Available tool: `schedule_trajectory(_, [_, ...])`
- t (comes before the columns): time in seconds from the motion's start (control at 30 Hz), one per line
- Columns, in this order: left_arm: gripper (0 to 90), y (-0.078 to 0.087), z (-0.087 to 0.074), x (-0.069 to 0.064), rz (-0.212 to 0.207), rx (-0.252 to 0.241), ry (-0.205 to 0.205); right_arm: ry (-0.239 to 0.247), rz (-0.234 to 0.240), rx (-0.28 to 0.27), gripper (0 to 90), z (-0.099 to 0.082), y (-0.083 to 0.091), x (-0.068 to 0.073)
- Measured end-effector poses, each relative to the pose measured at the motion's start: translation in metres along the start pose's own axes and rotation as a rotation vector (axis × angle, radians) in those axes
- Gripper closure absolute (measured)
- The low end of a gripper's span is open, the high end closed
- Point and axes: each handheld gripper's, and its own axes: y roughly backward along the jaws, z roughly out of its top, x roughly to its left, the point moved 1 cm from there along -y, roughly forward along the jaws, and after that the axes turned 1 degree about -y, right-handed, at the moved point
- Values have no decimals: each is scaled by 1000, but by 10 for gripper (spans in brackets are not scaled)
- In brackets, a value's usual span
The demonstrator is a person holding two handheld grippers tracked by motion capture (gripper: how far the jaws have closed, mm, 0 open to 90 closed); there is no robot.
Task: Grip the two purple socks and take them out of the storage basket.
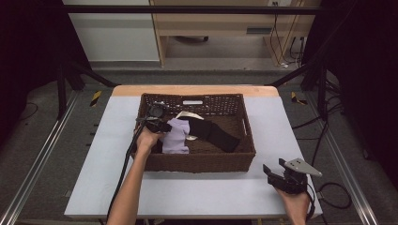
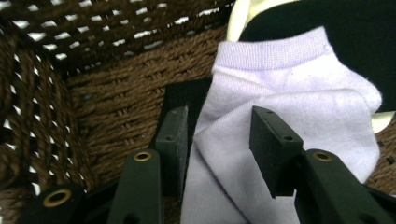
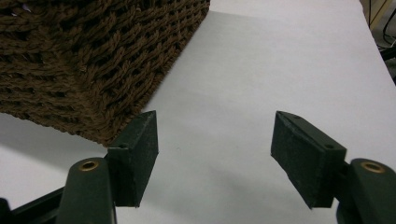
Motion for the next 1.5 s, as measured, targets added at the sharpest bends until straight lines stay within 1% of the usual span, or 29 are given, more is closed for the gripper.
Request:
schedule_trajectory(0.17, [523,-5,-1,0,-17,31,-6,-3,3,3,320,0,0,0])
schedule_trajectory(0.27, [536,-6,-1,0,-50,35,8,-5,3,2,320,0,0,0])
schedule_trajectory(0.3, [574,-6,-1,0,-66,40,15,-1,1,1,320,0,0,0])
schedule_trajectory(0.33, [597,-6,-1,0,-66,40,15,-1,1,1,320,0,0,0])
schedule_trajectory(0.37, [597,-6,-1,0,-75,42,14,-1,1,0,320,0,0,0])
schedule_trajectory(0.43, [672,-6,-1,-1,-91,50,7,-4,3,2,320,0,0,0])
schedule_trajectory(0.47, [740,-6,-1,-1,-100,55,6,0,1,1,320,0,0,0])
schedule_trajectory(0.5, [740,-6,-1,-1,-105,60,9,0,1,1,320,0,0,0])
schedule_trajectory(0.53, [807,-6,-1,-1,-114,73,20,0,1,1,320,0,0,0])
schedule_trajectory(0.57, [837,-6,-1,-1,-114,73,20,0,1,1,320,0,0,0])
schedule_trajectory(0.6, [871,-6,-1,-1,-124,79,25,-4,2,3,320,0,0,0])
schedule_trajectory(0.63, [889,-6,-1,-1,-126,77,24,4,-1,0,321,0,0,0])
schedule_trajectory(0.73, [891,-5,-1,-1,-133,76,15,1,0,0,321,0,0,0])
schedule_trajectory(0.8, [890,-3,0,-1,-127,45,13,-1,0,0,321,0,0,0])
schedule_trajectory(0.83, [890,-2,0,-1,-116,30,14,-1,0,0,321,0,0,0])
schedule_trajectory(0.87, [889,-1,1,0,-83,1,18,-1,0,0,321,0,0,0])
schedule_trajectory(0.9, [772,0,1,1,-52,-18,22,2,-1,-1,320,0,0,0])
schedule_trajectory(0.93, [665,-2,1,2,-20,-14,20,0,0,1,320,0,0,0])
schedule_trajectory(0.97, [617,-2,1,2,-20,-14,20,0,0,1,320,0,0,0])
schedule_trajectory(1.0, [617,-3,1,1,-22,-14,21,0,0,1,320,0,0,0])
schedule_trajectory(1.03, [571,-5,1,1,-17,-10,12,0,0,1,320,0,0,0])
schedule_trajectory(1.1, [566,-6,1,2,-17,-13,13,-1,0,2,320,0,0,0])
schedule_trajectory(1.13, [566,-10,0,3,-25,0,19,-5,3,5,320,0,0,1])
schedule_trajectory(1.23, [581,-12,0,2,-33,15,14,-2,2,6,320,0,0,1])
schedule_trajectory(1.27, [593,-12,0,2,-37,18,7,3,-1,4,320,0,-1,0])
schedule_trajectory(1.37, [671,-11,0,1,-51,27,8,-6,3,5,320,0,0,0])
schedule_trajectory(1.43, [751,-12,0,1,-64,40,19,0,1,2,321,0,0,0])
schedule_trajectory(1.47, [841,-11,0,1,-70,57,33,4,-1,1,321,0,0,0])
schedule_trajectory(1.5, [858,-12,0,1,-70,61,42,0,1,2,321,0,0,0])
